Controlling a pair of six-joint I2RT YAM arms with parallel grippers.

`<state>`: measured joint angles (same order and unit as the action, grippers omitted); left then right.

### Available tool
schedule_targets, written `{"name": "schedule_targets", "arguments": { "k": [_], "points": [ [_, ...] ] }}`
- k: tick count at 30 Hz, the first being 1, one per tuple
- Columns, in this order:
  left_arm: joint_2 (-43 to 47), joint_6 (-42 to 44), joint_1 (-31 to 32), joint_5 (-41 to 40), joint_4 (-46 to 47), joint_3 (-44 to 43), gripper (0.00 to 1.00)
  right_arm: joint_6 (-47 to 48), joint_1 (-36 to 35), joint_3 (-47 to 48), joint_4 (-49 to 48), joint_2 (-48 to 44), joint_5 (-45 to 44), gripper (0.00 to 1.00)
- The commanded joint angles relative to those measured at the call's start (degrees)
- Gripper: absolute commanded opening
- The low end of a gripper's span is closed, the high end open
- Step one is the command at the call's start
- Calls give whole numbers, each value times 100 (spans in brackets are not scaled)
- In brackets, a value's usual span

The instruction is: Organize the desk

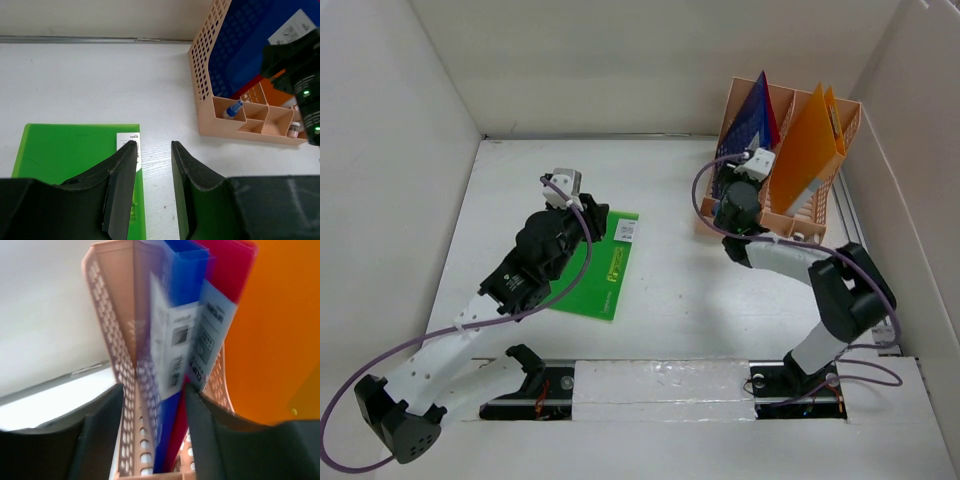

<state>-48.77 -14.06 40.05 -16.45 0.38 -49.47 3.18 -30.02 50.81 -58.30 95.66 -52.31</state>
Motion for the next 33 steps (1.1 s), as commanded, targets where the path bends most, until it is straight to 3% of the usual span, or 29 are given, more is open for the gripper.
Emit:
{"name": "schedule_targets", "arguments": {
  "k": [1, 5, 9, 10, 12, 13, 14, 16, 21, 24, 27, 33],
  "points": [
    [-150, 0, -6, 54, 182, -27, 30, -1238, 40, 210, 1389, -766, 484, 61],
    [-264, 53, -6, -77, 164, -63, 30, -2310, 146, 176, 2532, -1522, 1284, 75],
    [-361, 53, -6, -350, 164, -62, 33, -2989, 146, -79, 2868, -2181, 1906, 76],
    [-370, 44, -6, -403, 181, -54, 33, -3016, 50, -149, 2877, -2270, 2048, 72],
    [-466, 27, -6, -438, 190, -36, 36, -3077, -91, -456, 2790, -2437, 2250, 50],
    [-519, 27, -6, -430, 182, -36, 38, -3139, -274, -579, 2711, -2533, 2278, 26],
    [-615, 18, -6, -403, 147, -71, 39, -3235, -389, -720, 2458, -2561, 2278, 13],
    [-703, -17, -6, -377, 85, -98, 41, -3402, -714, -1116, 2088, -2526, 2304, 0],
    [-958, -140, -6, -570, 32, -62, 40, -3491, -1462, -1267, 2172, -1947, 2531, 0],
    [-1213, -272, -6, -649, 6, -124, 40, -3456, -1769, -802, 2622, -1209, 3286, 15],
    [-1730, -517, -6, -903, -309, -378, 40, -3499, -2068, 31, 3332, -333, 3499, 47],
    [-1829, -790, -206, -1187, -434, -370, 45, -3719, -2140, 149, 3518, -4, 3588, 56]
  ]
}}
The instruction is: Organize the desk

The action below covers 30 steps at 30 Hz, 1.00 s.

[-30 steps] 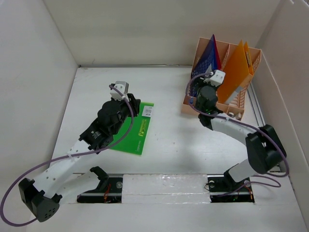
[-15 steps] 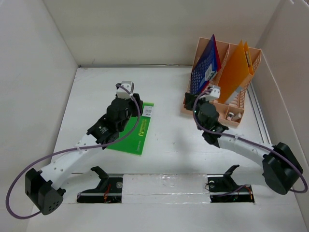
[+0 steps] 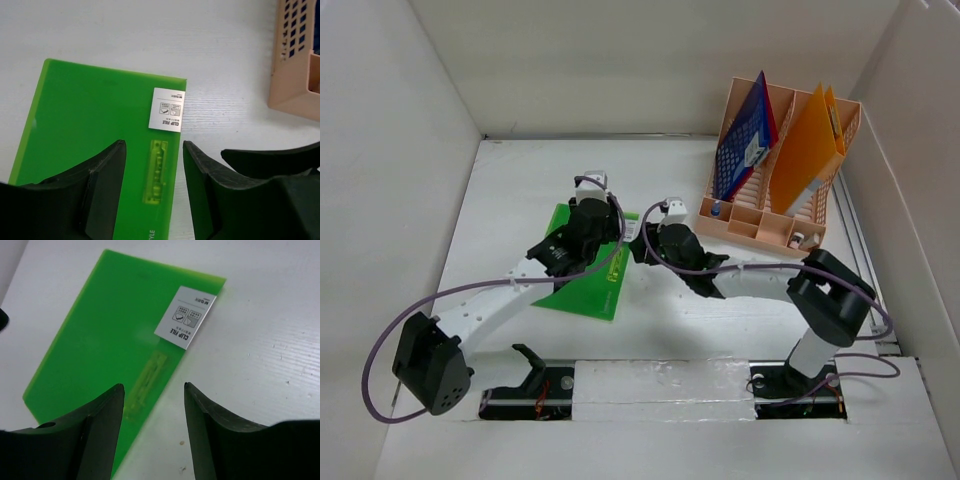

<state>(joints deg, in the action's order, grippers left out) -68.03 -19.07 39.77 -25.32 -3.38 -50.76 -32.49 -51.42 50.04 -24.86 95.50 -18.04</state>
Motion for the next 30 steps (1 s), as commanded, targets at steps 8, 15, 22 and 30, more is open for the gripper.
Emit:
{"name": "schedule_targets", "arguments": {
  "k": [8, 15, 22, 30],
  "points": [
    [-412, -677, -769, 729, -242, -329, 45, -381, 0, 541, 430, 776, 239, 57],
    [-606, -800, -997, 1081, -251, -364, 44, -381, 0, 700, -27, 1418, 539, 56],
    [-782, -826, -997, 1258, -251, -417, 43, -503, 61, 902, -185, 1796, 705, 55],
    [-668, -712, -997, 1267, -198, -426, 39, -811, 194, 797, -379, 2007, 918, 11]
  ]
}}
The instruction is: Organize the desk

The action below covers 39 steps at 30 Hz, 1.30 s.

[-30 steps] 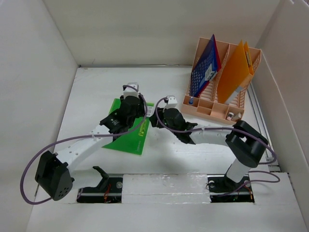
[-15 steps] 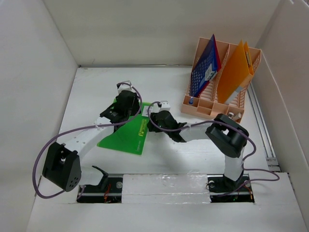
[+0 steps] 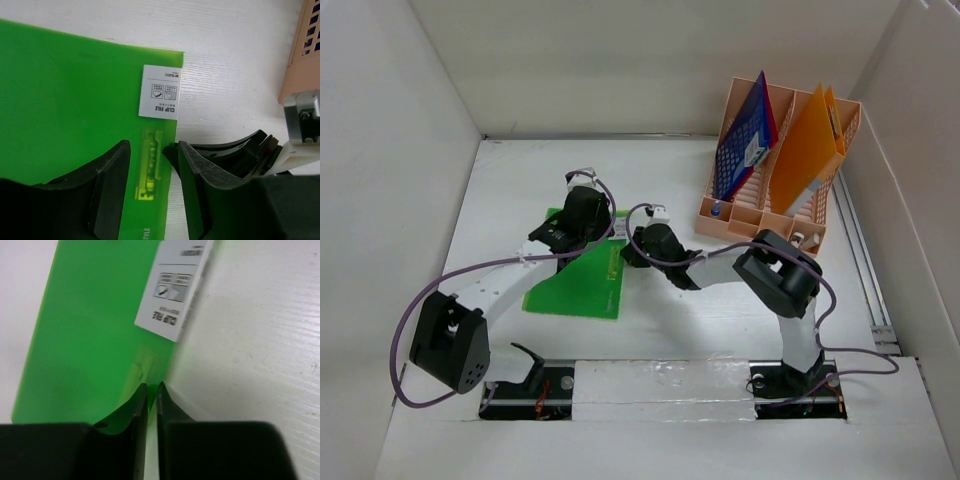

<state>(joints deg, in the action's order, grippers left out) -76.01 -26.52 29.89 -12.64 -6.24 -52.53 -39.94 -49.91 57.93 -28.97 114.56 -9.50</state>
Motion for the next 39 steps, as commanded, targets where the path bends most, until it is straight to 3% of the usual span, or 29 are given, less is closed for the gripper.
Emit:
{"name": "schedule_targets", "arguments": {
  "k": [1, 3, 12, 17, 23, 26, 27, 30, 35, 39],
  "points": [
    [182, 59, -9, -36, 79, -240, 39, -84, 43, -27, 41, 32, 18, 8],
    [226, 86, -9, -37, 70, -240, 37, -110, 43, -158, 41, -74, -131, 0],
    [175, 226, -9, 262, 105, -222, 32, -338, 43, -1397, 66, -1565, -535, 0],
    [25, 419, -9, 508, 88, -319, 1, -637, 43, -2573, 330, -2736, -956, 0],
    [-98, 490, -9, 640, 0, -328, 0, -787, 43, -3086, 753, -3765, -1081, 0],
    [-177, 455, -9, 789, -96, -362, 0, -778, 43, -3069, 788, -3740, -993, 22],
    [-265, 438, -9, 807, -184, -398, 0, -796, 43, -3042, 840, -3696, -958, 40],
    [-336, 332, -9, 816, -422, -416, 1, -857, 43, -2963, 788, -3450, -598, 59],
    [-213, -19, -9, 667, -536, -82, 3, -1059, 43, -3112, 656, -3230, -246, 63],
    [233, -677, -9, 63, -457, 453, 2, -1094, 96, -3165, 691, -3186, -255, 65]
  ]
}}
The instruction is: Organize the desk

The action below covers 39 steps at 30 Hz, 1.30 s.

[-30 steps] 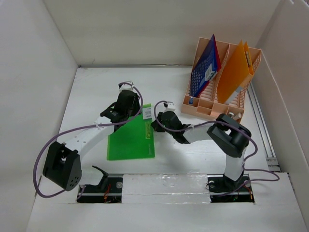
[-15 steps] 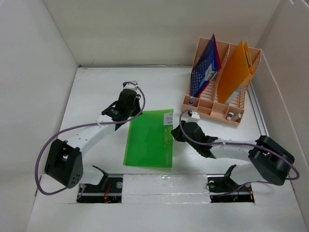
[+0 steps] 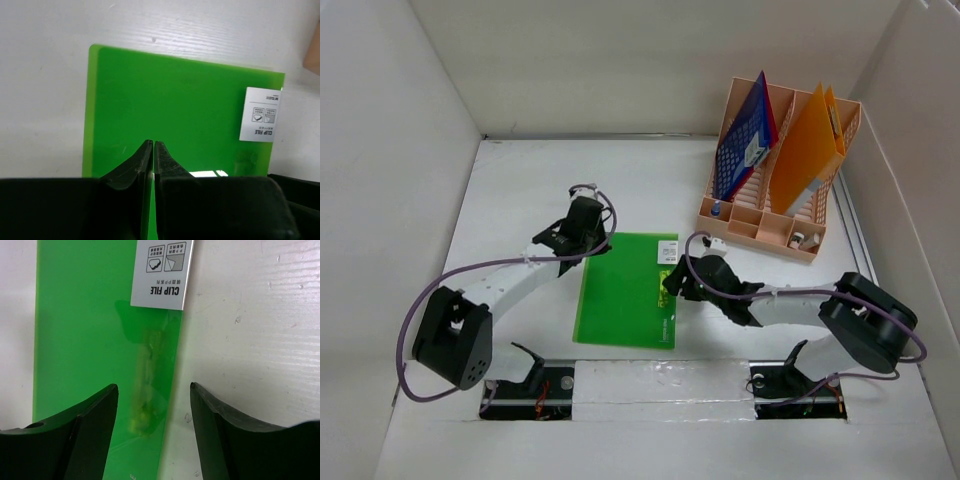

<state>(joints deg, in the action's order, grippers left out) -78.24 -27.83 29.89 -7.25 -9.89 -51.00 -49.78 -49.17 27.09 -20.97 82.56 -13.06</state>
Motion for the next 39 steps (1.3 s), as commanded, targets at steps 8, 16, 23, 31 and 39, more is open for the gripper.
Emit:
{"name": "schedule_targets", "arguments": {
  "k": [8, 16, 23, 31, 39],
  "points": [
    [960, -1813, -176, -612, 725, 1698, 9, -129, 205, -160, -478, 278, 462, 70],
    [661, -2226, -535, -253, 1409, 2296, 14, -102, 478, -424, -970, 453, 945, 78],
    [687, -2094, -783, 74, 1622, 2358, 16, -76, 645, -406, -1137, 682, 1192, 83],
    [46, -1919, -1064, 1321, 2078, 2182, 16, -76, 751, -283, -1251, 893, 1262, 84],
    [-771, -2042, -1328, 2289, 2782, 2420, 16, -41, 856, -161, -1470, 1138, 1700, 85]
  ]
}}
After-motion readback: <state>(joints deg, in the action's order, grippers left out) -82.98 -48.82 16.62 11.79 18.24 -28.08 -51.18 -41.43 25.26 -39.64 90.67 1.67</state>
